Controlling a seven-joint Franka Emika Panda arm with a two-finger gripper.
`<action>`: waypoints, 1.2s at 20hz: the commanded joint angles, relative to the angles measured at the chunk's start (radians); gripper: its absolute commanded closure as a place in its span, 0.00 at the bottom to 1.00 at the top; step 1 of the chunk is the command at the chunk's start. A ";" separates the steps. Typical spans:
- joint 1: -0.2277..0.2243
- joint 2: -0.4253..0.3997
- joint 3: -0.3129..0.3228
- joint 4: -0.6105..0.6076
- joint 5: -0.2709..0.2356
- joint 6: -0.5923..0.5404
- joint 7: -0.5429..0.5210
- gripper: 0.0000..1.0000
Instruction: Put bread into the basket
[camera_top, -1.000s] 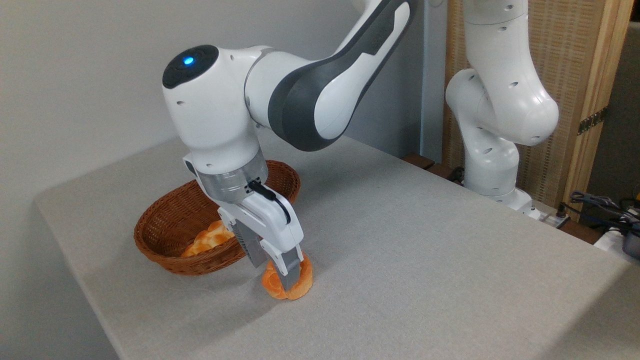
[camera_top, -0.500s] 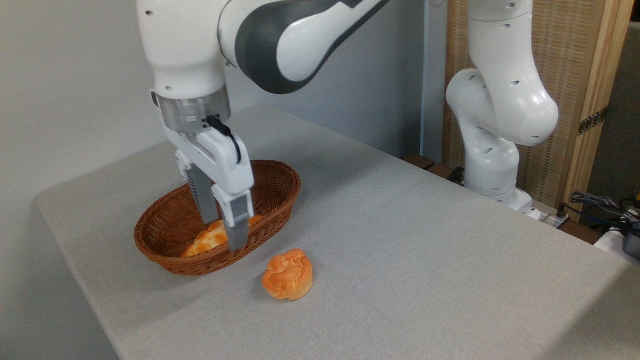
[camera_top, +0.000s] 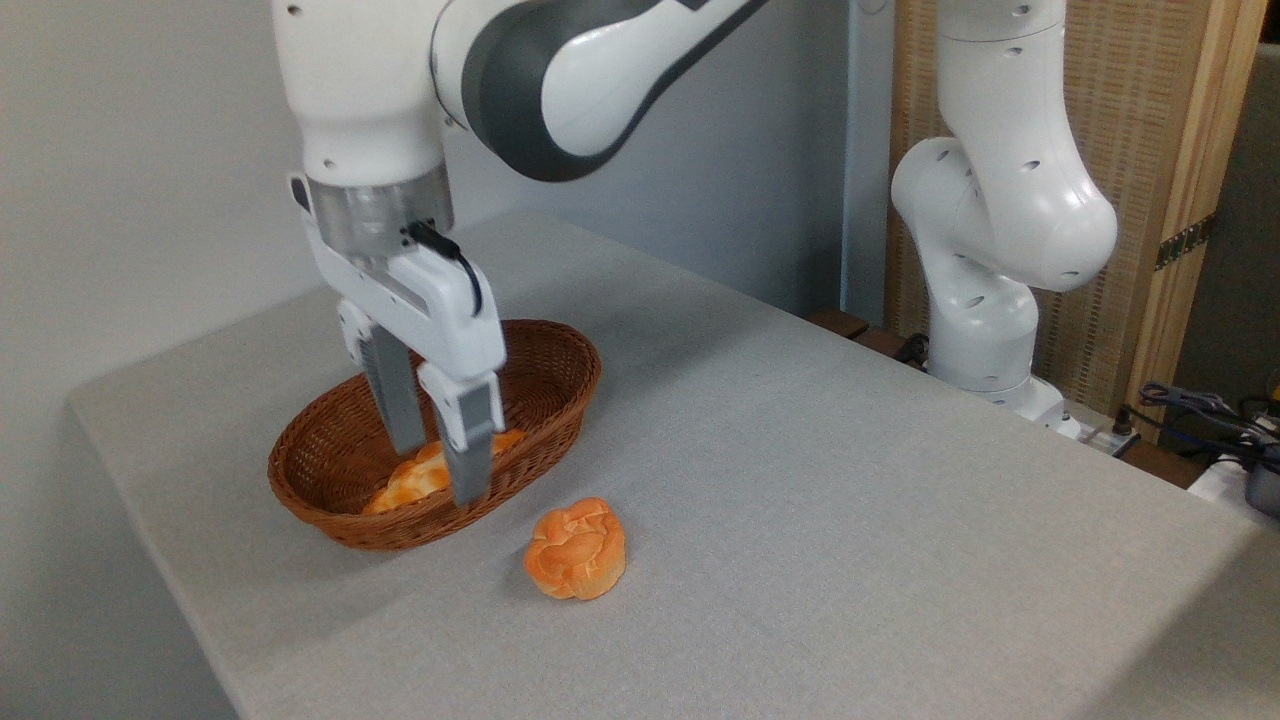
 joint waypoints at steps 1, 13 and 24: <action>0.015 -0.005 0.061 -0.062 0.037 0.000 0.096 0.00; 0.028 0.030 0.055 -0.145 0.037 -0.005 0.148 0.00; 0.027 0.024 0.029 -0.145 0.029 -0.060 0.171 0.56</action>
